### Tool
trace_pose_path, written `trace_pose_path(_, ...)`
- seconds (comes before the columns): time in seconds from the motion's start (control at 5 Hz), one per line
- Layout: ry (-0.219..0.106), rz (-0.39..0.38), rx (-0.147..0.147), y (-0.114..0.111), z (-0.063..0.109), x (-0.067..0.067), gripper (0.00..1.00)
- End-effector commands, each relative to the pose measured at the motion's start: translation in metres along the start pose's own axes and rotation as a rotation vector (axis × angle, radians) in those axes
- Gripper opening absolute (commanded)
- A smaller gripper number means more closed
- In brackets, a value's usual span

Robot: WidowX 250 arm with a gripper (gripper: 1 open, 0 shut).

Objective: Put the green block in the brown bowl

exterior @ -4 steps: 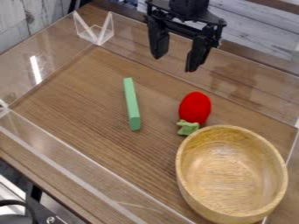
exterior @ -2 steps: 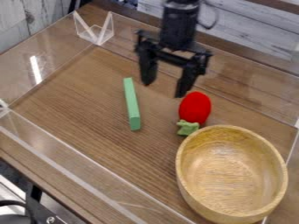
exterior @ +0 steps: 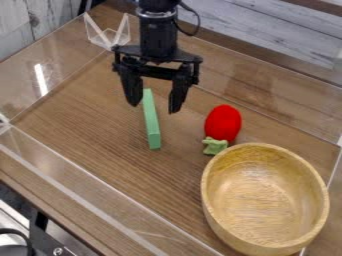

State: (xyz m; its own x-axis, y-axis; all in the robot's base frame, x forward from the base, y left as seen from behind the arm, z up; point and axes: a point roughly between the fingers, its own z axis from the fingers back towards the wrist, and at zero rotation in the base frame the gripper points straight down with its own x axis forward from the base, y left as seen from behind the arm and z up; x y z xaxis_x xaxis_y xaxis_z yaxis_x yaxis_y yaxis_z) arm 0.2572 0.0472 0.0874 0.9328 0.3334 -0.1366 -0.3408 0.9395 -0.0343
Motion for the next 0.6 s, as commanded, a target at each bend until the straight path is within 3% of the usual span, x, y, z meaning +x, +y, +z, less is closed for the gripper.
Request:
trace_pose_path(0.0,-0.039,0.038,-0.012,0.004,0.0,0.006,1.0)
trace_pose_path(0.4,-0.028,0.096,-0.025,0.008,-0.02,0.013,1.0)
